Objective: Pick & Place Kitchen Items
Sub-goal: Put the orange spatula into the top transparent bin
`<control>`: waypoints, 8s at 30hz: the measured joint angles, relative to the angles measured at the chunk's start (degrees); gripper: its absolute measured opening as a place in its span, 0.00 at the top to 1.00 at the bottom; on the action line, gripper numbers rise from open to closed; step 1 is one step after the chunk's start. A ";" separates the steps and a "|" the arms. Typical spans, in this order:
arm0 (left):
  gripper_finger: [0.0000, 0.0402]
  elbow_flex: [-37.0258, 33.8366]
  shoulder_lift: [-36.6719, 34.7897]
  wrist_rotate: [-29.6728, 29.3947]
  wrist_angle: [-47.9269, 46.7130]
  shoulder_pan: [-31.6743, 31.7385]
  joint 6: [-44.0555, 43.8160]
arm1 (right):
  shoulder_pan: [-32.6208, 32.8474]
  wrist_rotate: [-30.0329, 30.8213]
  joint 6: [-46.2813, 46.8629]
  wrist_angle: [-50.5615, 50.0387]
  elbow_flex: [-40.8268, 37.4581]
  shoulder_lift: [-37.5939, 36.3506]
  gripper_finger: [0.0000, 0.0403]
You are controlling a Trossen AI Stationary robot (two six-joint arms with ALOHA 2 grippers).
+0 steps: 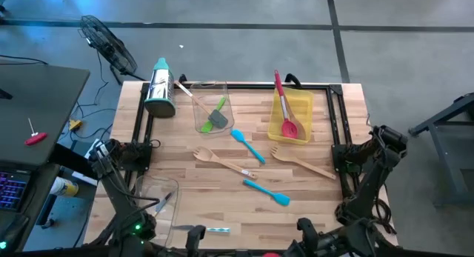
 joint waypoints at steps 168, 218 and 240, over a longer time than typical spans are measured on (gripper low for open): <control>0.97 -61.51 -33.68 78.85 4.98 102.62 -44.52 | -5.49 -5.39 73.78 -8.43 0.00 9.75 0.30; 0.97 -78.55 -15.50 77.47 30.54 98.27 -59.00 | -6.58 -5.56 73.56 -14.26 -0.02 9.75 0.30; 0.89 -78.64 -15.45 80.44 25.19 98.23 -57.16 | -6.62 -5.56 71.63 -14.40 -0.02 9.75 0.30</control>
